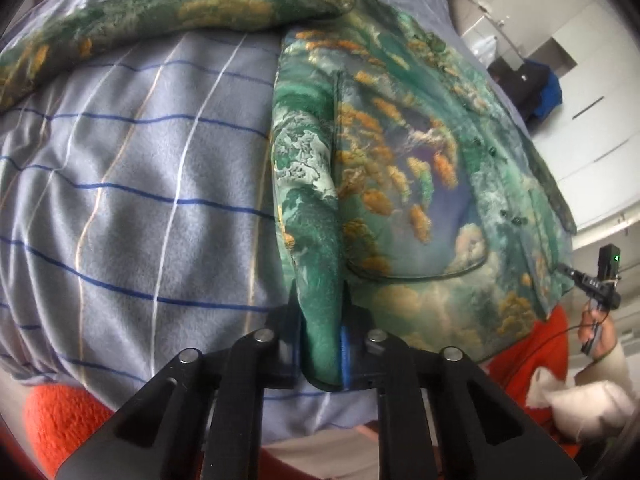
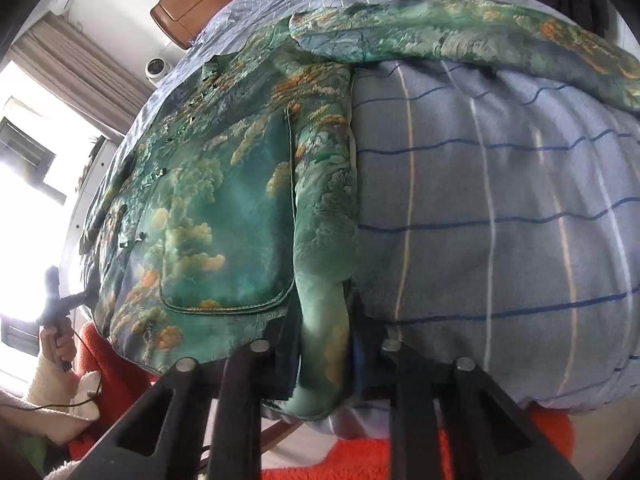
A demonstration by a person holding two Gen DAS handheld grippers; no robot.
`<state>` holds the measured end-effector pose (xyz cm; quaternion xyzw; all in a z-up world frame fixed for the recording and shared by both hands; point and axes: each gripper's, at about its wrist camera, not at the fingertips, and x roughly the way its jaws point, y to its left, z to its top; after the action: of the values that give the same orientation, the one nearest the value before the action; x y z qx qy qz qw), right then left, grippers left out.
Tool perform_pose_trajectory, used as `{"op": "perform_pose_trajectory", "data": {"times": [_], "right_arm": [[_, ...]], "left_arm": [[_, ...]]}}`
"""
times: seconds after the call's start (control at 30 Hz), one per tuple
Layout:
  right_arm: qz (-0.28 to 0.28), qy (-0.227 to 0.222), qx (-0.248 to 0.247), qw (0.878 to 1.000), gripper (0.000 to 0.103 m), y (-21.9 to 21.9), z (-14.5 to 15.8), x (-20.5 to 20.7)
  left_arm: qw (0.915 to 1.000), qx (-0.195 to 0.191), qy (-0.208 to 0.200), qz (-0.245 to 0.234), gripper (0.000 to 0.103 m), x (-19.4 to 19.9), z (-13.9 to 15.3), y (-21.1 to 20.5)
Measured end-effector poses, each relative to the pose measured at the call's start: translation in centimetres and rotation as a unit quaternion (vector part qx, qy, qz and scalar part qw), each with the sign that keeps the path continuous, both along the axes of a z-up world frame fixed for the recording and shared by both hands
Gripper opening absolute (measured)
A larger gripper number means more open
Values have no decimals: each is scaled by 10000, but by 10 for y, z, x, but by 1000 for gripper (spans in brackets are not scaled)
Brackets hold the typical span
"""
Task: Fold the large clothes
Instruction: 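Release the folded jacket edges and open both grippers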
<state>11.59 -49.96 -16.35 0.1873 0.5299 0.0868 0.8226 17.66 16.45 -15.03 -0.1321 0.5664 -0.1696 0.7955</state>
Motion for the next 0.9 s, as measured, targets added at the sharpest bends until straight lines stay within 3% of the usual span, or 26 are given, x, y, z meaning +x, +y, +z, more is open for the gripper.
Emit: {"op": "perform_pose_trajectory", "data": {"times": [0.17, 0.27, 0.37, 0.43, 0.47, 0.5, 0.57, 0.6, 0.73, 0.9], "right_arm": [[85, -155, -376, 9991, 14, 8, 28, -5], [-55, -19, -357, 9993, 14, 1, 19, -3], [-170, 108, -352, 9992, 15, 2, -1, 3], [-279, 45, -345, 9990, 22, 3, -5, 5], [-334, -18, -370, 9988, 31, 2, -3, 4], [-391, -73, -396, 9984, 49, 2, -1, 1], [-543, -214, -524, 9969, 68, 1, 4, -6], [-636, -367, -645, 9952, 69, 0, 8, -12], [-1076, -1071, -1346, 9792, 72, 4, 21, -39], [-1585, -1702, -2105, 9495, 75, 17, 33, -61]], "left_arm": [[9997, -46, -189, -131, 10, -17, 19, -8], [10000, 25, -49, -66, 11, -9, 1, -8], [9998, 20, 89, 184, 22, 2, -16, -13], [9992, 229, -18, 314, 40, 0, -12, -14], [9983, 375, -166, 403, 52, -4, -6, -14], [9977, 425, -268, 454, 64, -6, -2, -14], [9949, 467, -602, 660, 78, -13, 13, -12], [9926, 503, -769, 790, 84, -16, 19, -7], [9770, 822, -1385, 1397, 94, -15, 32, -2], [9457, 1544, -1785, 2235, 98, -5, 18, 6]]}}
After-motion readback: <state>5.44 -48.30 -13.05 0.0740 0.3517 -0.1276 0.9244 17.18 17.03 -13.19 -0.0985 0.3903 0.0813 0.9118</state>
